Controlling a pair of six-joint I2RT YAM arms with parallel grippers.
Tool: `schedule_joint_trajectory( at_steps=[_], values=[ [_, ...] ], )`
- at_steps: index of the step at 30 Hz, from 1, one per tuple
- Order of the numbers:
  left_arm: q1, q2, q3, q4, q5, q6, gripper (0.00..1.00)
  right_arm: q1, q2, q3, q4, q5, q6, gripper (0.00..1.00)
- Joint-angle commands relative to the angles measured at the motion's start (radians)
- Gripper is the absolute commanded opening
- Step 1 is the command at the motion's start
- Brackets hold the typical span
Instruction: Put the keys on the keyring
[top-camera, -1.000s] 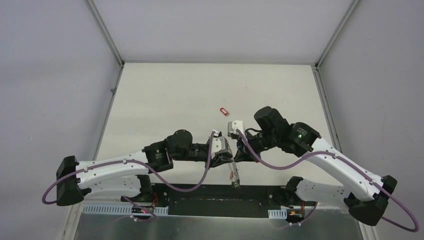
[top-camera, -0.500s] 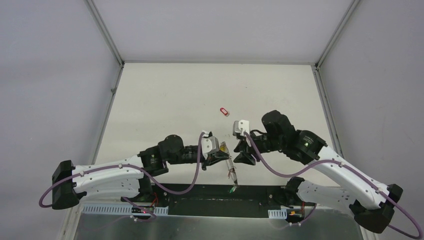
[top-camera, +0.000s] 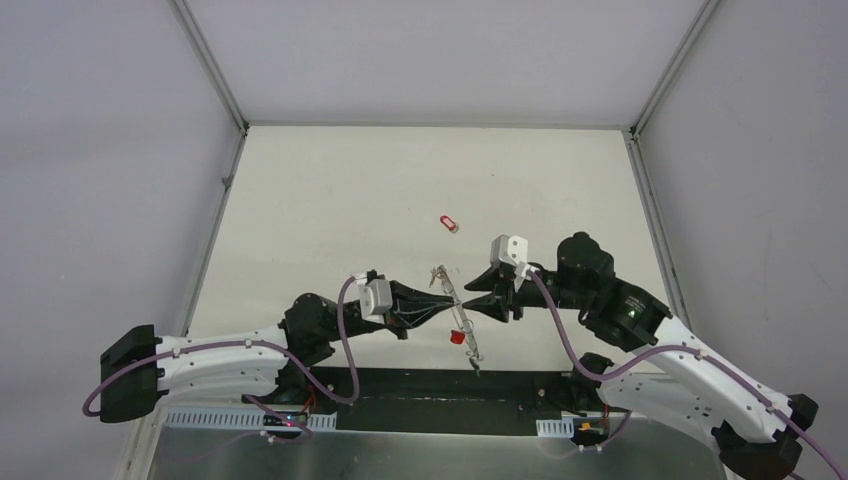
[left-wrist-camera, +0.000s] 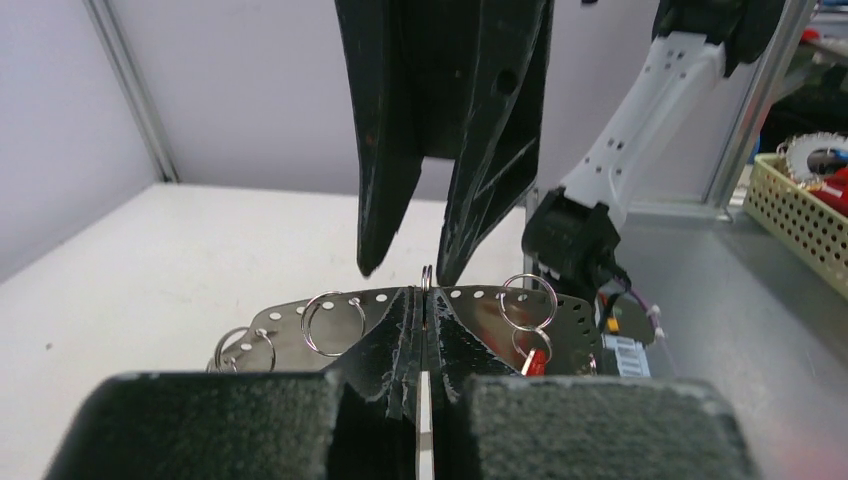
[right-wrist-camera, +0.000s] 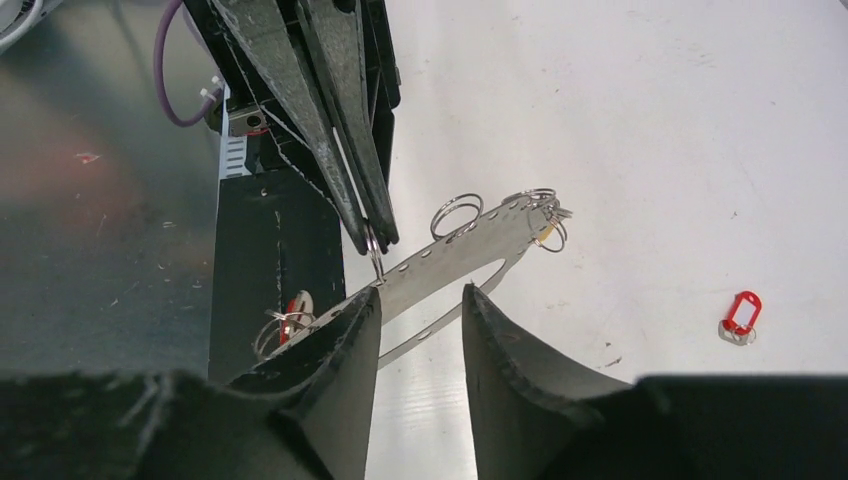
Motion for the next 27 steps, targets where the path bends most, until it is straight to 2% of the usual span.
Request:
schedule_joint_trajectory(
  at_steps=[1, 9, 27],
  values=[
    [-0.007, 0.013, -0.002, 0.26, 0.008, 0.001, 0.0, 0.002, 0.013, 0.0, 0.133, -0.062, 0.044, 0.36],
    [-0.008, 0.015, -0.009, 0.291, 0.01, 0.007, 0.0, 0.002, 0.01, -0.012, 0.179, -0.112, 0.048, 0.32],
    [-0.007, 0.096, 0.055, 0.265, 0.021, 0.019, 0.0, 0.002, 0.015, -0.018, 0.266, -0.108, 0.102, 0.37]
  ],
)
